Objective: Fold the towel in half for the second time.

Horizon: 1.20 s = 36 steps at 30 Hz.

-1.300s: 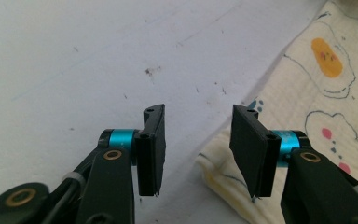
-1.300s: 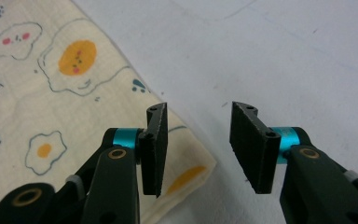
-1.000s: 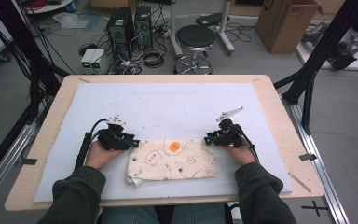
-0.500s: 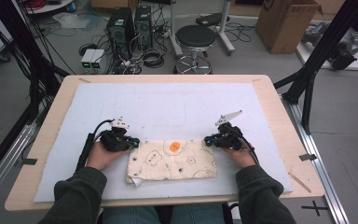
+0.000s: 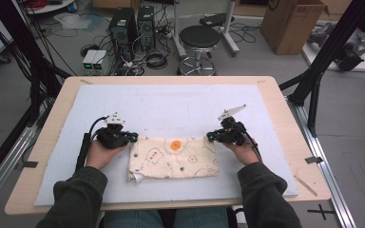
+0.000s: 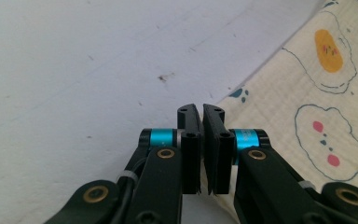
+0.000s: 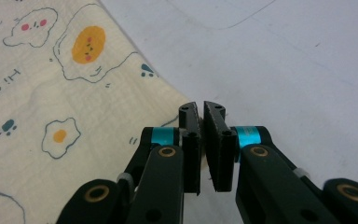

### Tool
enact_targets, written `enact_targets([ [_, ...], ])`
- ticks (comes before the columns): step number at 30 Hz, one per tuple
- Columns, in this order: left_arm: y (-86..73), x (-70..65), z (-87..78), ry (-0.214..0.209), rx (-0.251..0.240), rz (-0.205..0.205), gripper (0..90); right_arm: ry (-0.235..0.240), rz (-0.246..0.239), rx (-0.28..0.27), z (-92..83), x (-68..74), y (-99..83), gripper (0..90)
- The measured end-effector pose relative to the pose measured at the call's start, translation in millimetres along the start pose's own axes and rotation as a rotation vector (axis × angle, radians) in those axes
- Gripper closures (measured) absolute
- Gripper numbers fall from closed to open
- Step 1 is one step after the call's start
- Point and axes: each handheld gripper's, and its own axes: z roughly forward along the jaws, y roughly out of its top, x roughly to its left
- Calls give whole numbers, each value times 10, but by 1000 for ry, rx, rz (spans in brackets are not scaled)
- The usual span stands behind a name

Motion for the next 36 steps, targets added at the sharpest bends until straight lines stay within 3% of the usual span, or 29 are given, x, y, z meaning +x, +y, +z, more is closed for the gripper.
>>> enact_targets([
  [3,20,66,-11,15,-23,-23,854,0,15,-9,15,-54,66,855],
  [9,215,192,-19,53,-22,-10,854,-17,15,16,78,-170,308,855],
  [10,246,215,-12,63,-21,-6,854,-26,21,-1,82,-197,339,855],
  [12,273,268,-4,71,-49,-20,854,-19,59,-18,98,-285,384,856],
  [17,255,359,72,75,-48,-59,854,-21,132,-49,182,-437,398,857],
  [25,246,372,74,69,-51,-70,854,-10,156,-49,226,-457,372,857],
  [36,256,298,-15,59,-73,-36,855,3,139,-81,134,-411,372,858],
])
